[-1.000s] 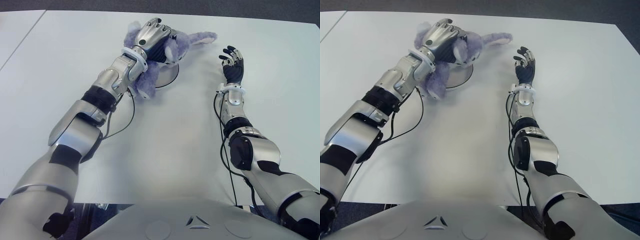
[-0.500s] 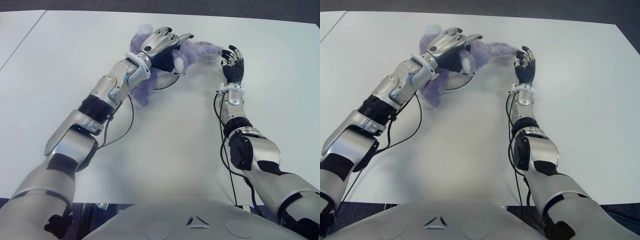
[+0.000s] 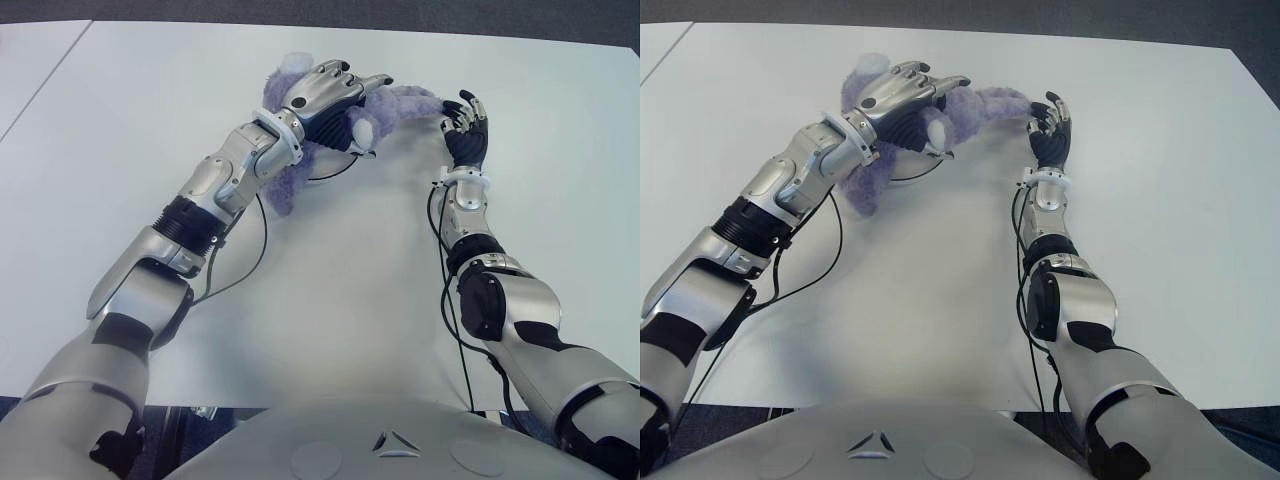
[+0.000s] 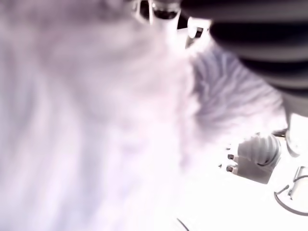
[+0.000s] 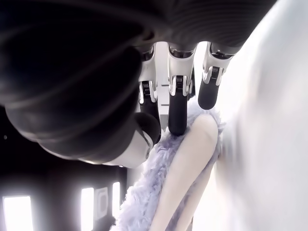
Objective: Put the doll into the plate.
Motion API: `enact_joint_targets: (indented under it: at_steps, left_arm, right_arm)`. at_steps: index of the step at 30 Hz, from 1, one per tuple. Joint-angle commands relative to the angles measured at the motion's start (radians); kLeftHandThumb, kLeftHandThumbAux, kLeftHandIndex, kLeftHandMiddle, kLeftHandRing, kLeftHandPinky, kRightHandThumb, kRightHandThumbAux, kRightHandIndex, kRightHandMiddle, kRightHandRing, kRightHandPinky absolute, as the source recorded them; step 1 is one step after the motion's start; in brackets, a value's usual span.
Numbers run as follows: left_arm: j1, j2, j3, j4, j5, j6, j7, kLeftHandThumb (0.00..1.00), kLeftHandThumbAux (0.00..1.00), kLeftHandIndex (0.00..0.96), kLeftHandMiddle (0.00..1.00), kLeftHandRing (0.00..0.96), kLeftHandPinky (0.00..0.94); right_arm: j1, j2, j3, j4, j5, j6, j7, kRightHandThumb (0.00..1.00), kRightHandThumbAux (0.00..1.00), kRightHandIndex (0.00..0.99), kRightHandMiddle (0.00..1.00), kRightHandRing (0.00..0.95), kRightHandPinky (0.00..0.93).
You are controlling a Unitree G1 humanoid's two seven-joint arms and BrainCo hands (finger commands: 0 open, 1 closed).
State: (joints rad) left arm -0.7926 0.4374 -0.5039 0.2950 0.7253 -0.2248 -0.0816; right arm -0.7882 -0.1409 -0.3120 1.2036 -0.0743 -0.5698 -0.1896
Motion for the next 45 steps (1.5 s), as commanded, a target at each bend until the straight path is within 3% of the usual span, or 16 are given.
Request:
enact_joint_targets:
  at_steps: [1,19,26,35,40,42,45]
  left_arm:
    - [0.079,0.012,-0.011,-0.008,-0.005,0.012,-0.087,0.0,0.429,0.0,0.0,0.0,0.0]
    - [0.104,0.015,0.012,-0.061,-0.034,0.019,-0.171,0.0,0.438,0.0,0.0,0.0,0.0]
    - [0.195,0.017,0.008,-0.222,-0.054,0.053,-0.235,0.0,0.439,0.0,0.0,0.0,0.0]
    - [0.219,0.016,0.013,-0.263,-0.041,0.033,-0.226,0.0,0.418,0.0,0.0,0.0,0.0]
    - [0.232,0.018,0.012,-0.308,-0.006,0.018,-0.196,0.0,0.403,0.0,0.0,0.0,0.0]
    - [0.237,0.019,0.012,-0.338,0.023,0.017,-0.176,0.0,0.405,0.0,0.0,0.0,0.0]
    - [0.24,0.017,0.014,-0.347,0.031,0.017,-0.174,0.0,0.406,0.0,0.0,0.0,0.0]
  right_arm:
    - [0.25,0.077,0.003,0.158,0.005,0.169,-0.008,0.752,0.892,0.152,0.296,0.238,0.165]
    - [0.25,0.078,0.006,0.158,0.009,0.167,-0.013,0.777,0.891,0.153,0.296,0.249,0.154]
    - [0.25,0.079,0.012,0.157,0.004,0.16,-0.024,0.807,0.876,0.157,0.275,0.245,0.107]
    - [0.252,0.08,0.02,0.16,-0.003,0.164,-0.043,0.816,0.851,0.158,0.269,0.255,0.095]
    - [0.254,0.078,0.03,0.162,-0.014,0.168,-0.069,0.867,0.826,0.165,0.279,0.316,0.179]
    - [0.254,0.074,0.038,0.162,-0.023,0.172,-0.081,0.817,0.831,0.201,0.301,0.329,0.257]
    - [0.254,0.073,0.042,0.162,-0.023,0.173,-0.085,0.791,0.835,0.218,0.311,0.335,0.293]
